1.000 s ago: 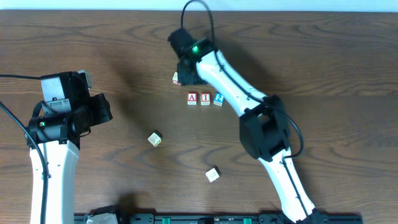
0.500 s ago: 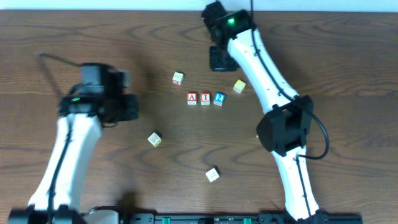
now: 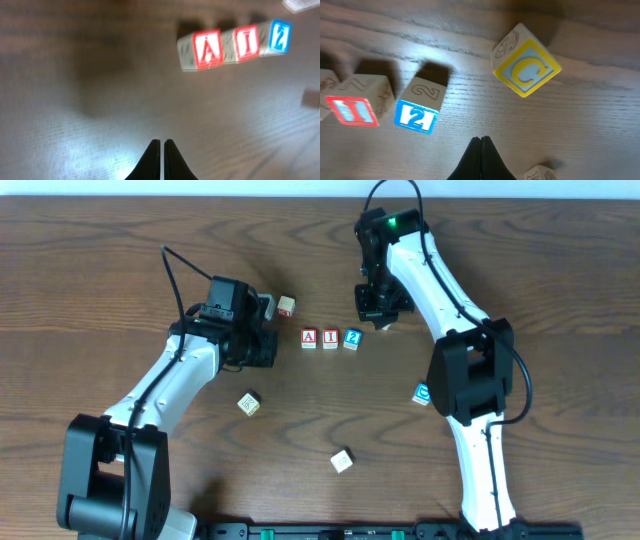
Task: Spell out Ai2
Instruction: 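Lift the right gripper and bring both grippers to the row's ends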
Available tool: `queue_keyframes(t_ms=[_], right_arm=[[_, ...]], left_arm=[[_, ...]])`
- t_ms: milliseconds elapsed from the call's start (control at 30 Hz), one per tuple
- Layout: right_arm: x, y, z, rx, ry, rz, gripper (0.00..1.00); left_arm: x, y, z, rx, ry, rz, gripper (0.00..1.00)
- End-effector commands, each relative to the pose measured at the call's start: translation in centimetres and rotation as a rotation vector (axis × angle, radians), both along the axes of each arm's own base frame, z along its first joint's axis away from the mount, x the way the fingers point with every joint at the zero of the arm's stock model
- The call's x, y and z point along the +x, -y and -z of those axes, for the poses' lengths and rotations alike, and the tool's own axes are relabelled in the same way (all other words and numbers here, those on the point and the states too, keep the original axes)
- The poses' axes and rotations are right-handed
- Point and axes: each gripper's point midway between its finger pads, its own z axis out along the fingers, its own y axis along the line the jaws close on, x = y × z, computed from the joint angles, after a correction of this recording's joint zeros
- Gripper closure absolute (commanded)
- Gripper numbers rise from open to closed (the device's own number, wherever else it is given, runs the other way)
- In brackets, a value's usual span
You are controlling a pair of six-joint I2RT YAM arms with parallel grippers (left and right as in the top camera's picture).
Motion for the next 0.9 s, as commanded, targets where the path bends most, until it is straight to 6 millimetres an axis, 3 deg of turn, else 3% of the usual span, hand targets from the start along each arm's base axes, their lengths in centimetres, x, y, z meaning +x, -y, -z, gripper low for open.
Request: queue_keyframes(t_ms=[0,367,567,867], right_arm=[[0.3,0.4,-0.4,0.048,0.012,0.01,0.99],[1.3,-0.8,2.2,0.116,0.049,-0.003,0.98],[1.7,0.5,2.4,0.061,0.065,0.008,0.98],[3.3,3.8,3.2,-0.083,0.133,0.078,0.99]], left_arm=[[0.9,-0.1,0.4,-0.002,0.009,-0.048,0.94],[4.0,1.3,2.6,-0.018,0.028,-0.05,0.94],[5.8,2.3,2.7,-0.021,0.04,-0.037,0.94],[5.5,2.3,3.0,-0.018,0.021,-0.034,0.95]])
